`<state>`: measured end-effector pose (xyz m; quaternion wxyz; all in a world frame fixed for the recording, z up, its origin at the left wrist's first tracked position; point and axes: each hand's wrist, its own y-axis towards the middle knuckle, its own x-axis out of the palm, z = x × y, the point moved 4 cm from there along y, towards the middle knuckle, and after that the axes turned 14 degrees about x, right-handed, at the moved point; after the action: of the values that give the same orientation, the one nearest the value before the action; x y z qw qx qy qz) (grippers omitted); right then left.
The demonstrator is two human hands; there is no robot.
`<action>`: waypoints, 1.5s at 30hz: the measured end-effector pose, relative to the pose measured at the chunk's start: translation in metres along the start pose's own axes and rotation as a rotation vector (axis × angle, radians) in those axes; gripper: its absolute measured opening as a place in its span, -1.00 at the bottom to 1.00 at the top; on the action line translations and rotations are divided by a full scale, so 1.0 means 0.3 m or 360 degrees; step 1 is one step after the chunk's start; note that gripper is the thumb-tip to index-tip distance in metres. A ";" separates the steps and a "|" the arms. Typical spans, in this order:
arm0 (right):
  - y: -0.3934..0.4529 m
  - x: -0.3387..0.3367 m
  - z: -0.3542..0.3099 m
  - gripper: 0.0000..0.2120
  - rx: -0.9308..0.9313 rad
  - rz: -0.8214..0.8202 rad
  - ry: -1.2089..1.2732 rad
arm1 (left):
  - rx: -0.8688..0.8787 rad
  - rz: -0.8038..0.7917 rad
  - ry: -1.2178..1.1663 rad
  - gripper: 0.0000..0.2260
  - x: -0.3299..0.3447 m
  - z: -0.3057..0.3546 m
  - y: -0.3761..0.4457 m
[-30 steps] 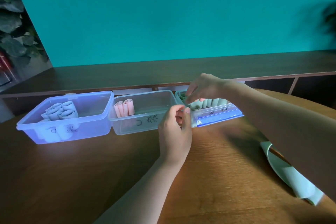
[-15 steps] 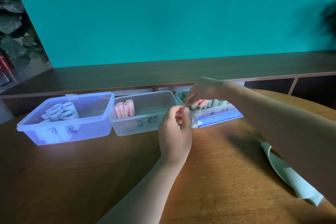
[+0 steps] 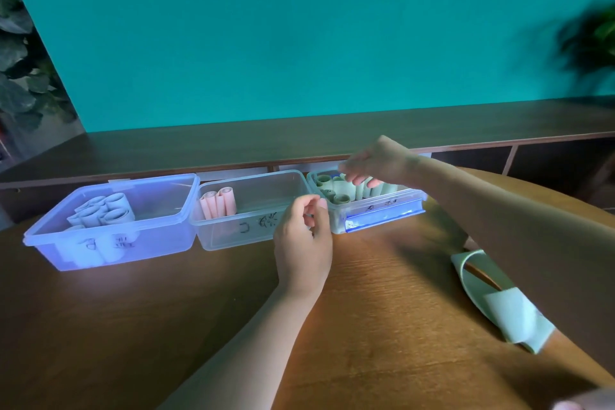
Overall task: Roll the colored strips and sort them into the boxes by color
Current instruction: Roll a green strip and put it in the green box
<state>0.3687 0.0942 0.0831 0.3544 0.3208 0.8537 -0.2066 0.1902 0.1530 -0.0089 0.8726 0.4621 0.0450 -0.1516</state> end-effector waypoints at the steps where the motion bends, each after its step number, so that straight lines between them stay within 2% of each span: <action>1: -0.021 -0.024 0.015 -0.72 -0.0027 0.0078 0.0041 | 0.0036 0.0003 0.0004 -0.82 -0.004 0.012 -0.003; 4: -0.117 -0.086 0.067 -0.72 -0.0068 0.0211 0.0063 | 0.0183 -0.0024 -0.0028 -0.82 -0.010 0.061 -0.032; 10: -0.369 -0.137 0.221 -0.76 0.0061 0.0259 0.0069 | 0.0292 -0.0128 -0.0229 -0.83 0.000 0.224 -0.110; 15: -0.554 -0.172 0.389 -0.78 0.0195 0.0345 0.0016 | 0.0066 -0.0497 -0.0508 -0.84 0.066 0.371 -0.234; 19: -0.655 -0.176 0.503 -0.84 0.0214 0.0485 -0.0243 | 0.0168 -0.0761 -0.0495 -0.80 0.149 0.464 -0.304; 21: -0.696 -0.167 0.524 -0.91 0.0149 0.0429 -0.0310 | 0.0165 -0.0833 -0.0490 -0.80 0.188 0.477 -0.314; 25: -0.721 -0.153 0.560 -0.84 0.0170 0.0369 -0.0259 | 0.0089 -0.1007 -0.0281 -0.84 0.249 0.472 -0.323; 28: -0.736 -0.152 0.548 -0.89 0.0095 0.0408 -0.0267 | -0.0054 -0.0998 -0.0179 -0.95 0.243 0.482 -0.317; 30: -0.751 -0.164 0.523 -0.91 0.0031 0.0440 -0.0211 | -0.0045 -0.0947 -0.0195 -0.95 0.215 0.498 -0.296; 34: -0.785 -0.205 0.429 -0.90 0.0000 0.0522 -0.0090 | -0.0156 -0.0840 -0.0521 -0.89 0.108 0.567 -0.200; 40: -0.869 -0.247 0.164 -0.96 -0.0329 0.0638 0.0178 | 0.0061 -0.0650 -0.0508 -0.80 -0.138 0.675 0.026; 45: -0.961 -0.264 -0.059 -0.89 -0.0503 0.0624 0.0434 | 0.0169 -0.0526 -0.0407 -0.81 -0.379 0.782 0.178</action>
<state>0.2032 -0.1317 0.1895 0.3151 0.4455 0.8367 0.0464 0.0841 0.0141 0.1918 0.8089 0.4707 0.0012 -0.3522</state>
